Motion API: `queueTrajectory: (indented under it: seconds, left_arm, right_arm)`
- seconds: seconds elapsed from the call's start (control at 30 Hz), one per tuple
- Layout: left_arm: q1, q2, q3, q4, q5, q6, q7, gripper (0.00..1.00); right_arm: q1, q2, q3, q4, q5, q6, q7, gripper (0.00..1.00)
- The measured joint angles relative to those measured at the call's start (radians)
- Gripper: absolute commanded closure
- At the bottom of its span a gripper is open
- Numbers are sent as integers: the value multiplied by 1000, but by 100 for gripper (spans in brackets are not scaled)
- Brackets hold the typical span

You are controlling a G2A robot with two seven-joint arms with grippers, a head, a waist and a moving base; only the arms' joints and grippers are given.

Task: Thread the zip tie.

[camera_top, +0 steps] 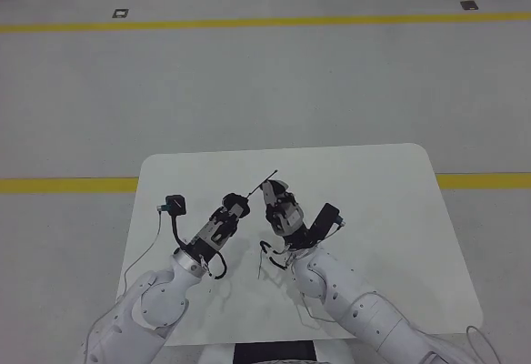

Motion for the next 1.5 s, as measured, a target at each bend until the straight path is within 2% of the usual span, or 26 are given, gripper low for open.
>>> queueTrajectory:
  seconds: [0.83, 1.5]
  left_arm:
    - [-2, -12, -7, 4, 1, -2, -14, 100]
    - [-3, -20, -8, 6, 2, -4, -19, 100]
  right_arm:
    - [12, -7, -4, 20, 2, 0, 6, 100]
    - [17, 0, -29, 30, 19, 0, 25, 100]
